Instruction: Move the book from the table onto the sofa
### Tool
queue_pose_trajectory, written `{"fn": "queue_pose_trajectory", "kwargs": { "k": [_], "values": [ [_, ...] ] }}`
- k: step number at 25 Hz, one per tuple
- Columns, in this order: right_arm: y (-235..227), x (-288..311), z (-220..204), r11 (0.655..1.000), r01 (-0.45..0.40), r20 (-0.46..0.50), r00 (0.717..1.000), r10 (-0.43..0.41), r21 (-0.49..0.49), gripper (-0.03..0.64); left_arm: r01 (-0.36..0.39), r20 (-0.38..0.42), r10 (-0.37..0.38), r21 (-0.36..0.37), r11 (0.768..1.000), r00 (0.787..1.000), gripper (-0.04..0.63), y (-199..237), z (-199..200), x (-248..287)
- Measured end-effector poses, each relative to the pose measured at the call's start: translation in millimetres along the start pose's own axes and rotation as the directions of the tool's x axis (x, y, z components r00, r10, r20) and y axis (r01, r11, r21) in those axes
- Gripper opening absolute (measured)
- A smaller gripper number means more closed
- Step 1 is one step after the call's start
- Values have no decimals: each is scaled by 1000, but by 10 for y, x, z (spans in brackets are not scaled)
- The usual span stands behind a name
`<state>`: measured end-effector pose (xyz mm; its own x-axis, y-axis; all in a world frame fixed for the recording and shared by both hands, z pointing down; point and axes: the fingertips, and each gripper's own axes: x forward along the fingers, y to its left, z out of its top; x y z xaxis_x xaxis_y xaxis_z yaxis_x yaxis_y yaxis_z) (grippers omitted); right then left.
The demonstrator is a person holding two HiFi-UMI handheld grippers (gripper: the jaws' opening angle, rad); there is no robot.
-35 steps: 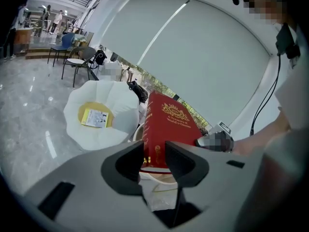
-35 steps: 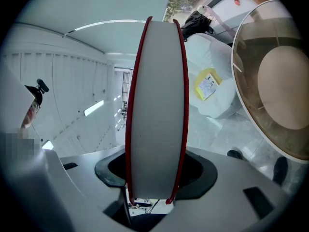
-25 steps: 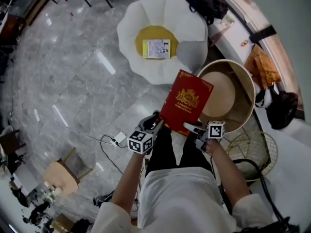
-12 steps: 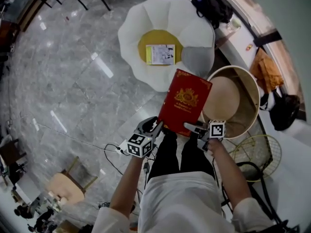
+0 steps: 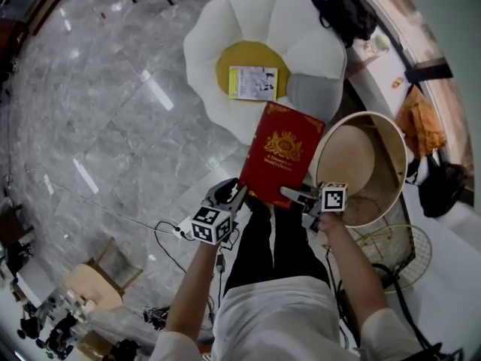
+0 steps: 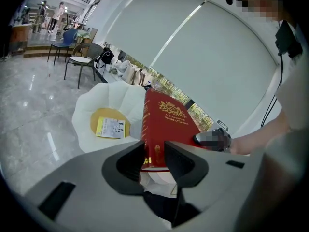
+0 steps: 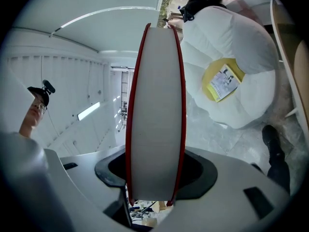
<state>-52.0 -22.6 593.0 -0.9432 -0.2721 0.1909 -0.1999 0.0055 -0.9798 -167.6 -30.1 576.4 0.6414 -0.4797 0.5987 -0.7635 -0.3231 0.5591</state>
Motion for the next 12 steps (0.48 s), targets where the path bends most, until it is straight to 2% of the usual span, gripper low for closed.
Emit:
{"fn": "queue_pose_trajectory", "kwargs": {
  "k": [4, 12],
  "values": [
    [-312, 50, 157, 1000, 10, -22, 1000, -10, 8, 255, -33, -2, 33, -13, 999, 999, 124, 165, -10, 250],
    [-970, 280, 605, 999, 26, -78, 997, -24, 22, 255, -79, -7, 79, -89, 993, 997, 123, 665, -99, 897]
  ]
}}
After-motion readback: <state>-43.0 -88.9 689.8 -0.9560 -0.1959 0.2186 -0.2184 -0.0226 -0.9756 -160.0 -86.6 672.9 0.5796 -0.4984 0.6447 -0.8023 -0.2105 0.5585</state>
